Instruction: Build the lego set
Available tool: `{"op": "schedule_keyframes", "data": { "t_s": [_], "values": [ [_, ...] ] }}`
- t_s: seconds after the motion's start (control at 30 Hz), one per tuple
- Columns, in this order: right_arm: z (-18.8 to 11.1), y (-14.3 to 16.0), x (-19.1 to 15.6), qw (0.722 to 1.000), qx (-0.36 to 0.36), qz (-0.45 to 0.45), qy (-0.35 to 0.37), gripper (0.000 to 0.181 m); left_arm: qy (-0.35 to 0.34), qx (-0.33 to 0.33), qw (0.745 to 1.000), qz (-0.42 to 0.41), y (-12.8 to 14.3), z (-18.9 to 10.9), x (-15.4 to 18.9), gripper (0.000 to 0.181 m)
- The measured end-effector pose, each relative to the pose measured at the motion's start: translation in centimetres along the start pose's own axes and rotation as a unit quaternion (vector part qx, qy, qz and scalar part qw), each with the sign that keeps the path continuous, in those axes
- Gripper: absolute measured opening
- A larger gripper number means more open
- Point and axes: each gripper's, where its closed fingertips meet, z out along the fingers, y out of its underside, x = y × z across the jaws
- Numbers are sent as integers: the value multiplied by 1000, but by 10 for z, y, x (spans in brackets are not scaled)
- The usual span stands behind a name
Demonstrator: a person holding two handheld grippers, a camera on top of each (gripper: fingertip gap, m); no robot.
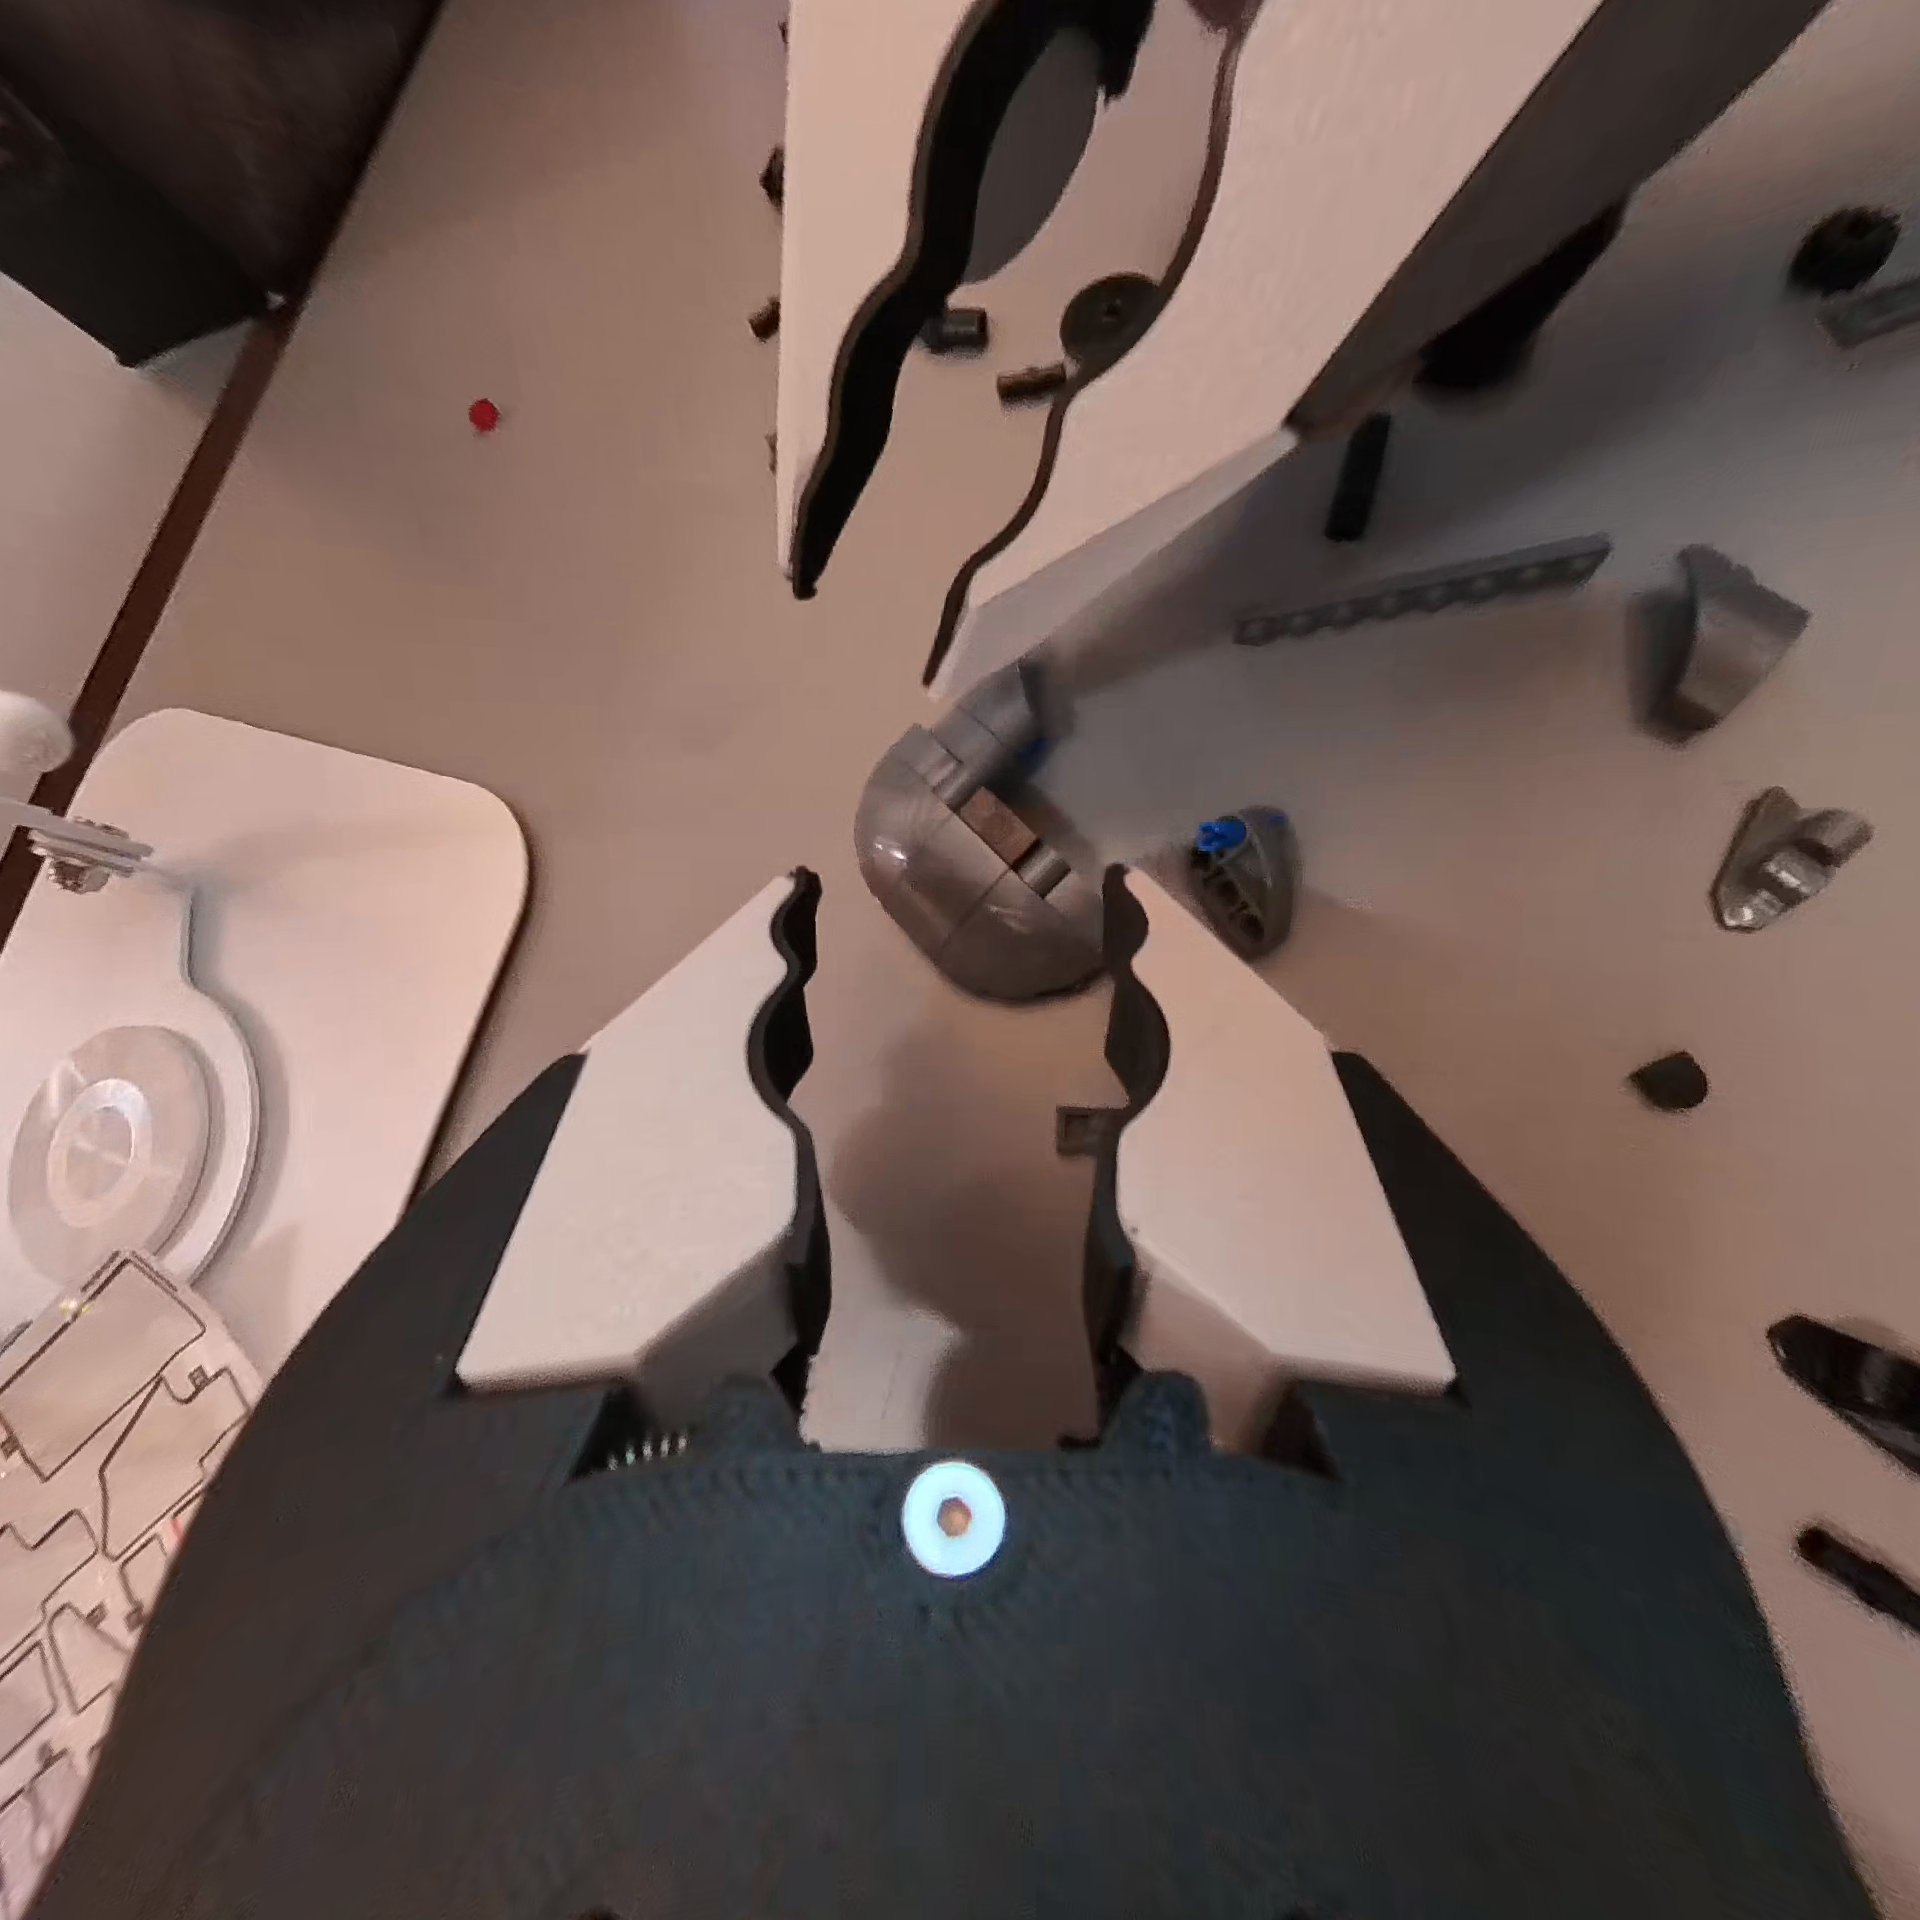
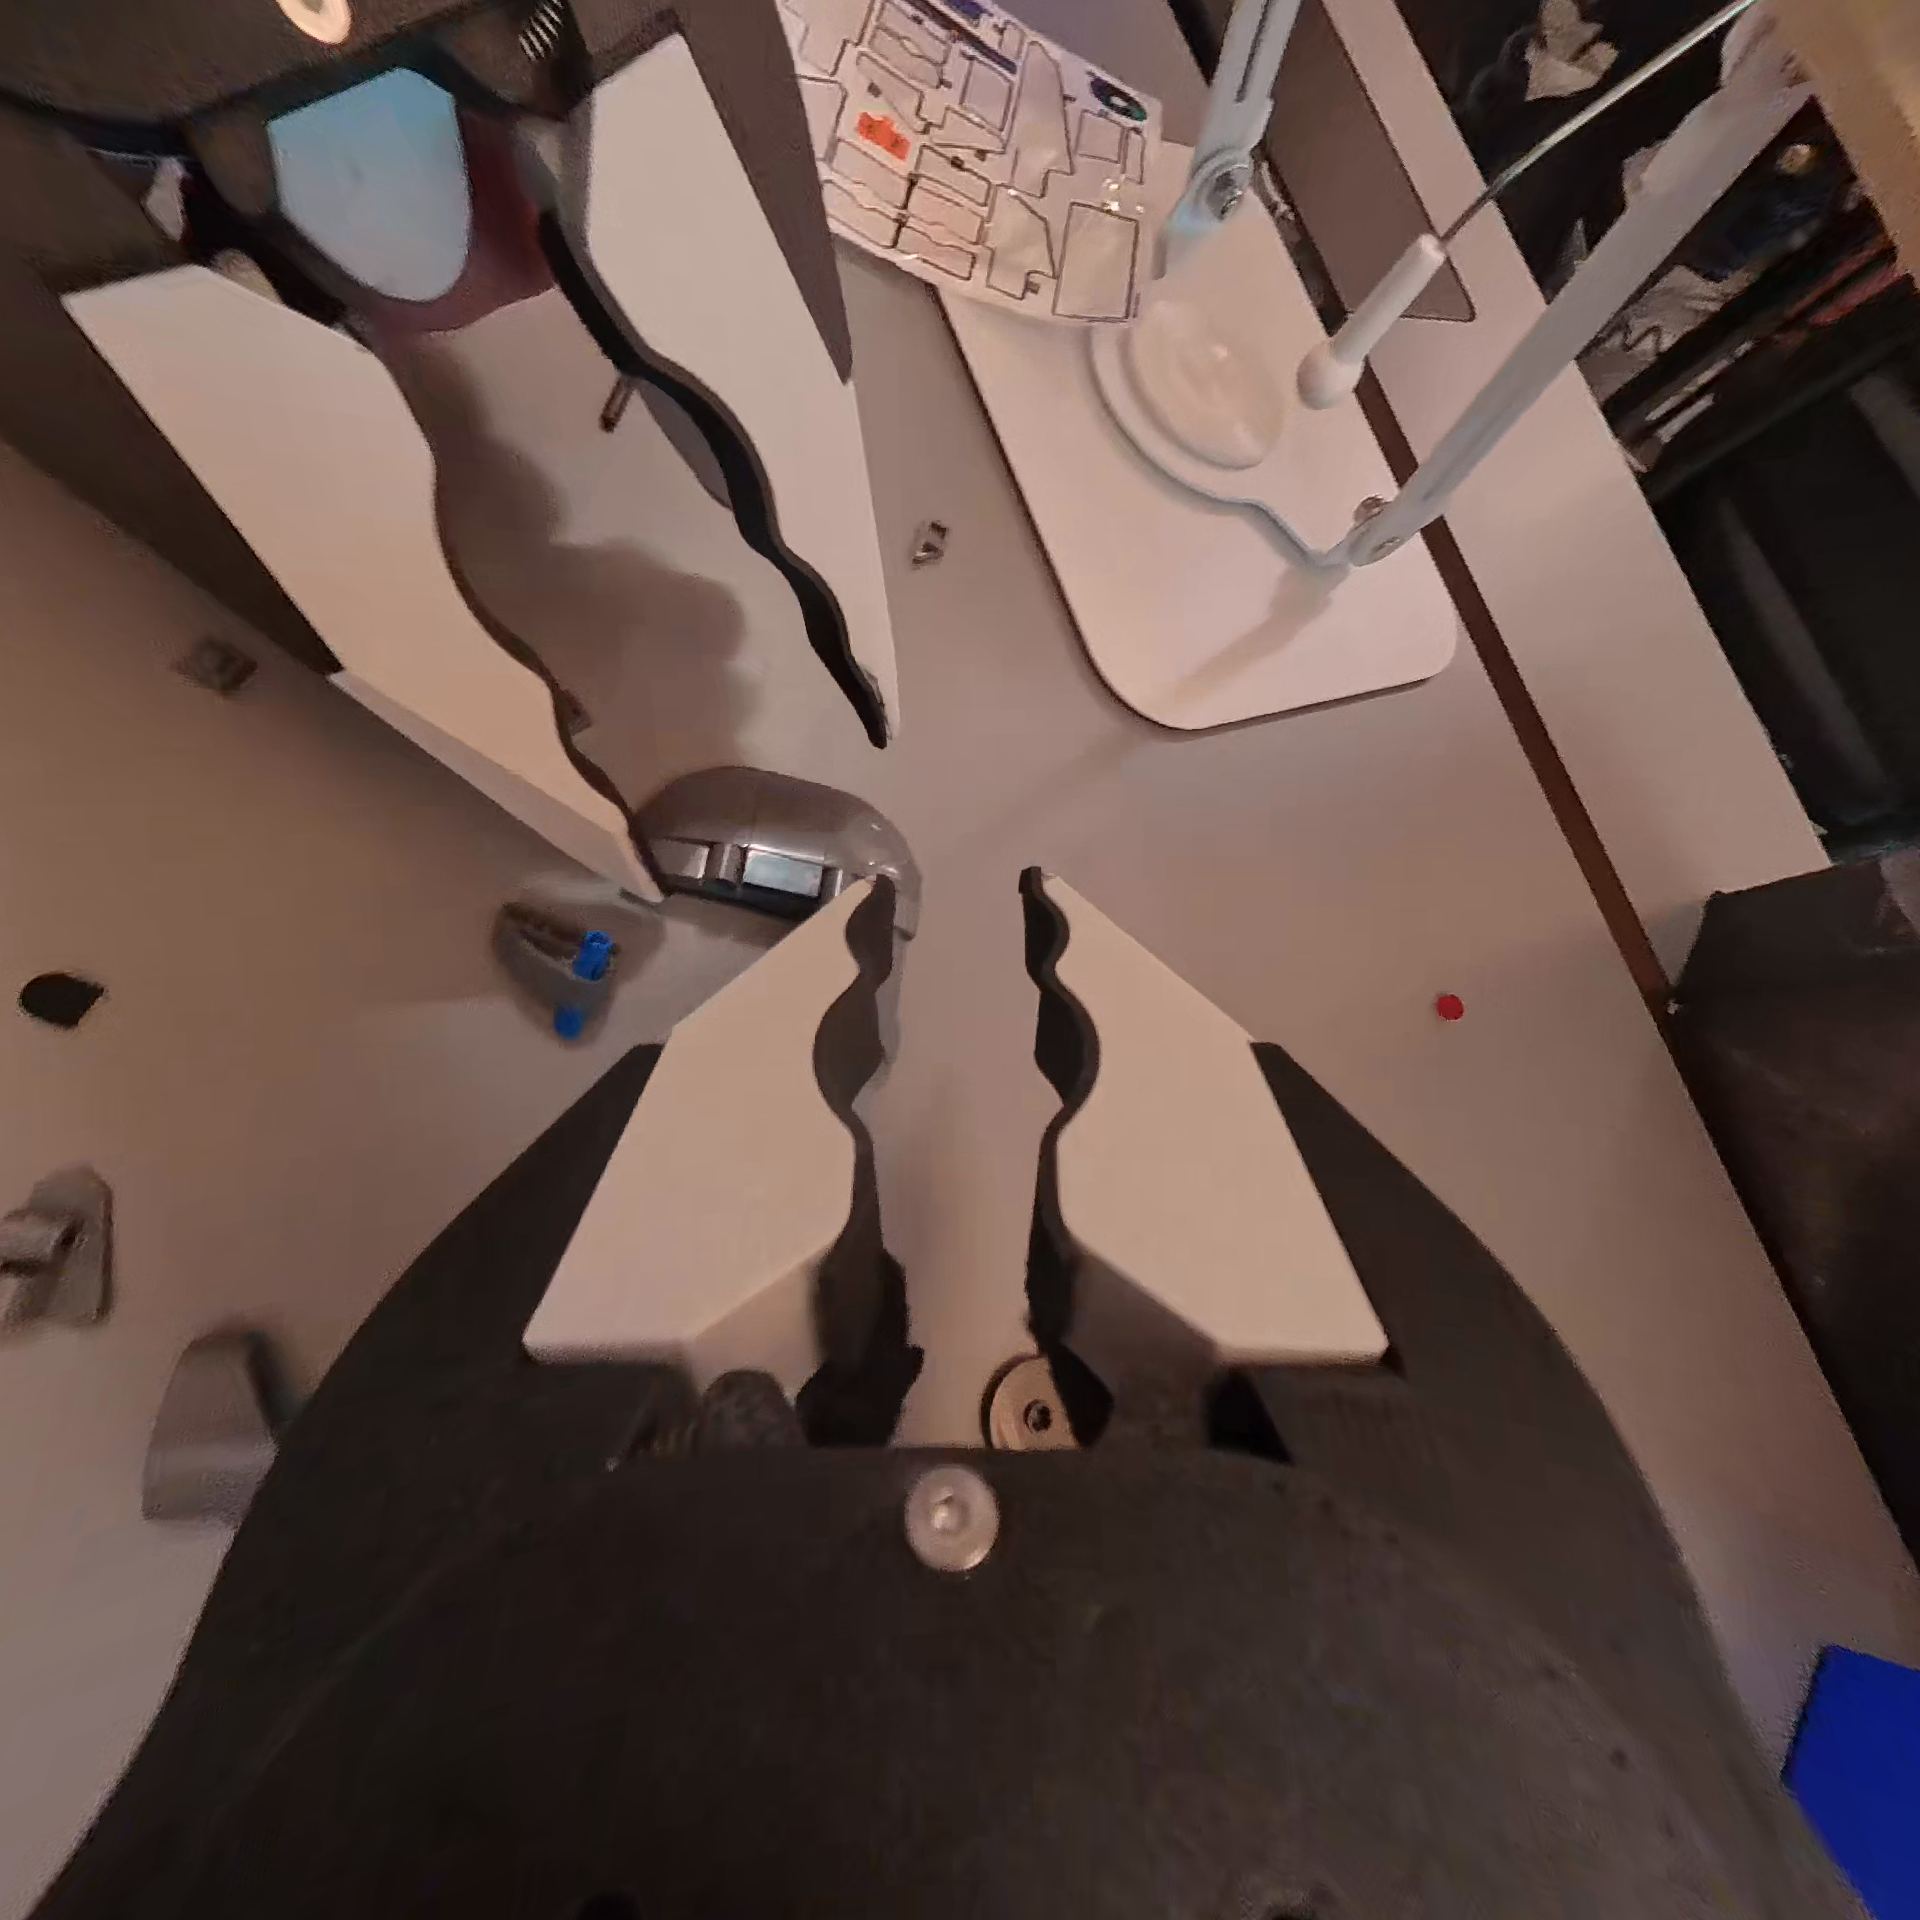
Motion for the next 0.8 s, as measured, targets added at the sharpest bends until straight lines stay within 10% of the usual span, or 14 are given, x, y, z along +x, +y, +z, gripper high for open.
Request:
{"op": "schedule_keyframes", "data": {
  "t_s": [0.8],
  "values": [
    [-10,13,0,1000,-24,-9,-15,16,84,-15,994,69,-7,-11,48,35]
  ]
}}
